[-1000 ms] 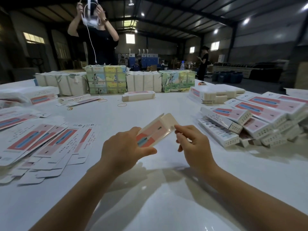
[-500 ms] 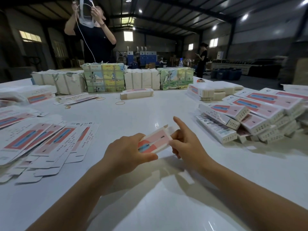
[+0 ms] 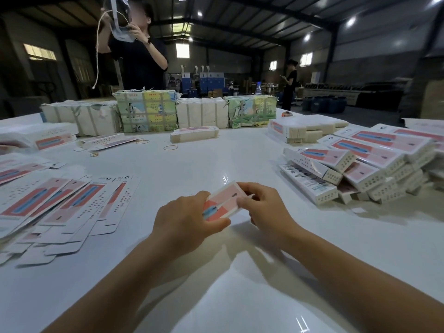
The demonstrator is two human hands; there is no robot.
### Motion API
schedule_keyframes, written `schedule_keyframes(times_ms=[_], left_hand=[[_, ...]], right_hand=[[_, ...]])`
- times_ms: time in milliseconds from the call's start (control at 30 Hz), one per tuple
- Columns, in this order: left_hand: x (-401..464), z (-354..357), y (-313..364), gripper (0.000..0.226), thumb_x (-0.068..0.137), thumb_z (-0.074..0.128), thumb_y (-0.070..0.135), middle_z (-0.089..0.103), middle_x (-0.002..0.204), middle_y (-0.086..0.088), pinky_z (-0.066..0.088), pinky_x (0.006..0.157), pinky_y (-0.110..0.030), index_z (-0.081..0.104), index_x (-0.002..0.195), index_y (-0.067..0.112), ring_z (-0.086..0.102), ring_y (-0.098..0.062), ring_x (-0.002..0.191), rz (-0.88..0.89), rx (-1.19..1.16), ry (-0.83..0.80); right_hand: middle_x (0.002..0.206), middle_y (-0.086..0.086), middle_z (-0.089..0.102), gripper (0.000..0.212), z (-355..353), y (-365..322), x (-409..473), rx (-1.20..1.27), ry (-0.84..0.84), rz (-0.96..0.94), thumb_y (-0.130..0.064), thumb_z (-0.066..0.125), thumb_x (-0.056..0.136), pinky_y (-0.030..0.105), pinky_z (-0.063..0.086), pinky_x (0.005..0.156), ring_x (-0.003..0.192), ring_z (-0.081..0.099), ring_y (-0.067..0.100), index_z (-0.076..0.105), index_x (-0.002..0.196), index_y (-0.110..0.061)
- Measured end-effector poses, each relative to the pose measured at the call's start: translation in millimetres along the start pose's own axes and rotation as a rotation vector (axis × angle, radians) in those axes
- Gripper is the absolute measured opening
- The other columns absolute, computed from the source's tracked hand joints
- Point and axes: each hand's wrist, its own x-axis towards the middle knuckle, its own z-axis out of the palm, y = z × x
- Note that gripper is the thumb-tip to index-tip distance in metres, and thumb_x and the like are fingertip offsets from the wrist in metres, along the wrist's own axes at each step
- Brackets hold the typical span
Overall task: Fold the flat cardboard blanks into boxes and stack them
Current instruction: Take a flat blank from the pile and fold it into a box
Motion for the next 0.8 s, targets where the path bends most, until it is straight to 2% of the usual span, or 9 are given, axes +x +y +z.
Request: schedule_keyframes(times_ms=[133,233,333,400,433,500,633,733,800], left_hand=[[0.2,-2.2,2.5,0.060,0.076,0.050,0.071,0.061,0.112,0.012,0.053,0.062,-0.019,0.049,0.119,0.029,0.060,-0.010,0.070,-0.005,0.000,0.062],[-0.5,-4.2,1.4,0.055,0.078,0.054,0.067,0.061,0.114,0.010,0.053,0.060,-0.019,0.050,0.119,0.031,0.057,-0.008,0.064,-0.013,-0.036,0.094],[-1.3,-3.0,1.4,0.060,0.076,0.053,0.069,0.061,0.116,0.011,0.046,0.055,-0.012,0.049,0.123,0.032,0.054,-0.006,0.061,0.006,-0.034,0.078],[-1.3,-1.5,2.3,0.067,0.072,0.047,0.074,0.060,0.116,0.014,0.039,0.051,-0.008,0.048,0.124,0.032,0.054,-0.006,0.061,0.028,-0.037,0.041],[-1.5,-0.9,2.3,0.067,0.072,0.046,0.074,0.059,0.116,0.015,0.037,0.050,-0.007,0.047,0.125,0.033,0.056,-0.007,0.062,0.033,-0.046,0.022],[-1.5,0.0,1.8,0.064,0.074,0.048,0.072,0.058,0.111,0.015,0.038,0.050,-0.008,0.047,0.124,0.032,0.057,-0.006,0.064,0.029,-0.075,0.004],[-0.8,2.1,2.8,0.058,0.077,0.049,0.070,0.053,0.096,0.017,0.042,0.055,-0.011,0.048,0.117,0.029,0.057,-0.007,0.066,0.011,-0.036,0.013],[-1.1,1.6,0.8,0.056,0.078,0.050,0.070,0.054,0.098,0.016,0.042,0.057,-0.012,0.046,0.117,0.030,0.056,-0.009,0.067,0.006,-0.002,0.034],[-2.4,0.4,-1.5,0.056,0.078,0.050,0.070,0.056,0.103,0.015,0.044,0.059,-0.013,0.045,0.118,0.030,0.056,-0.009,0.070,0.006,0.017,0.042]], right_hand=[[0.104,-0.009,0.050,0.028,0.2,-2.9,-1.2,-0.226,0.080,-0.065,-0.017,0.059,0.089,0.012,0.048,0.076,0.087,0.054,0.001,0.060,0.108,-0.037],[0.125,-0.003,0.035,0.073,-10.7,-0.9,5.0,-0.411,0.286,-0.034,-0.036,0.071,0.081,0.023,0.045,0.086,0.101,0.046,0.012,0.032,0.143,-0.028],[0.116,0.007,0.055,0.075,-15.5,-3.5,8.6,0.207,0.132,0.405,-0.025,0.075,0.077,0.037,0.053,0.075,0.095,0.057,0.020,0.034,0.140,-0.020],[0.090,0.012,0.067,0.038,-15.6,-2.6,10.4,0.604,0.015,0.553,-0.011,0.069,0.077,0.034,0.058,0.063,0.079,0.067,0.023,0.057,0.113,-0.005],[0.083,0.012,0.070,0.020,-15.9,-1.3,10.9,0.616,0.006,0.511,-0.005,0.064,0.081,0.033,0.059,0.062,0.075,0.070,0.024,0.061,0.100,-0.003],[0.085,0.013,0.072,0.009,-12.0,-0.2,9.4,0.412,0.038,0.295,-0.003,0.056,0.089,0.031,0.058,0.066,0.078,0.071,0.024,0.064,0.094,-0.003],[0.075,0.008,0.066,0.020,-2.2,3.4,-3.5,-0.606,0.086,-0.236,-0.013,0.044,0.097,0.026,0.044,0.063,0.067,0.057,0.021,0.064,0.095,-0.007],[0.067,0.001,0.056,0.018,1.5,1.6,-8.1,-0.689,0.025,-0.306,-0.022,0.044,0.097,0.027,0.032,0.057,0.059,0.046,0.016,0.057,0.091,-0.012],[0.069,0.004,0.061,0.027,2.7,-3.5,-9.9,-0.497,0.018,-0.215,-0.030,0.043,0.099,0.027,0.042,0.058,0.062,0.052,0.016,0.062,0.091,-0.012]])
